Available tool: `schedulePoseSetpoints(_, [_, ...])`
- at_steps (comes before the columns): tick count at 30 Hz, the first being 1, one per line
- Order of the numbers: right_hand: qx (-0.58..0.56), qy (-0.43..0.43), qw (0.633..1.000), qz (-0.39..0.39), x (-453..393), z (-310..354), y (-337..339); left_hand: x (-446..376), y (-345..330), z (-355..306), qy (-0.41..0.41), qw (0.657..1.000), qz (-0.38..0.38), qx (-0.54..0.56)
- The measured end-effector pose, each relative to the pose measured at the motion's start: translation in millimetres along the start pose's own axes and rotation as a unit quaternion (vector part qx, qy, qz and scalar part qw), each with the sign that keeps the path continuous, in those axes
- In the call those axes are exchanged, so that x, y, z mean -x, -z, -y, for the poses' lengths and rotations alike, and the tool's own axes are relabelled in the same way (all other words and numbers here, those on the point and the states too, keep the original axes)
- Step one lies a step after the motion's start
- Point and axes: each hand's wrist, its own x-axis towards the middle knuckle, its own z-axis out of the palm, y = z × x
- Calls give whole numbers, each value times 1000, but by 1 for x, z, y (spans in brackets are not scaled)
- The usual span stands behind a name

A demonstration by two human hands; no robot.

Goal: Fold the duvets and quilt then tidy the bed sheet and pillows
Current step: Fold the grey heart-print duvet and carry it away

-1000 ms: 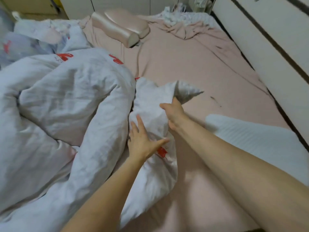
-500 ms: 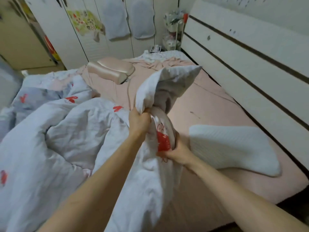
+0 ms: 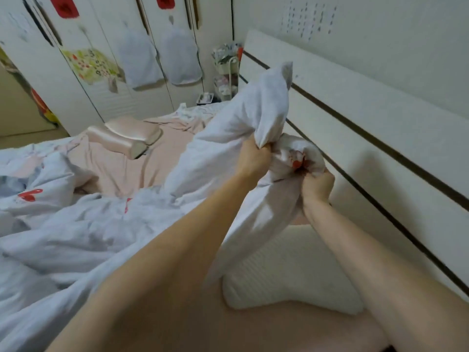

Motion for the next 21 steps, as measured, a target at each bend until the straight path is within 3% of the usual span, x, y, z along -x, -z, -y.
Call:
schedulePoseSetpoints(6, [-17, -12, 997, -75, -137, 20, 89, -79, -165, -64, -96, 977, 146, -121])
schedulePoseSetpoints(8, [-43, -55, 994, -87, -150, 0, 113, -91, -206, -63, -107, 961, 195, -166])
schedulePoseSetpoints(10, [26, -111, 991, -71, -150, -36, 133, -98, -242, -41, -92, 935, 246, -238])
schedulePoseSetpoints(12, [160, -190, 968, -18, -155, -82, 153, -93, -272, -5, -38, 885, 321, -336])
schedulePoseSetpoints(14, [274, -251, 926, 64, -157, -116, 170, -86, -277, 31, 36, 803, 404, -436])
schedulePoseSetpoints(16, [361, -234, 897, 98, -162, -131, 180, -88, -264, 60, 69, 744, 445, -493])
schedulePoseSetpoints(18, [422, -150, 886, 122, -171, -133, 175, -98, -236, 84, 79, 755, 412, -504])
schedulePoseSetpoints(21, [444, -52, 866, 223, -194, -126, 125, -116, -186, 113, 114, 785, 327, -513])
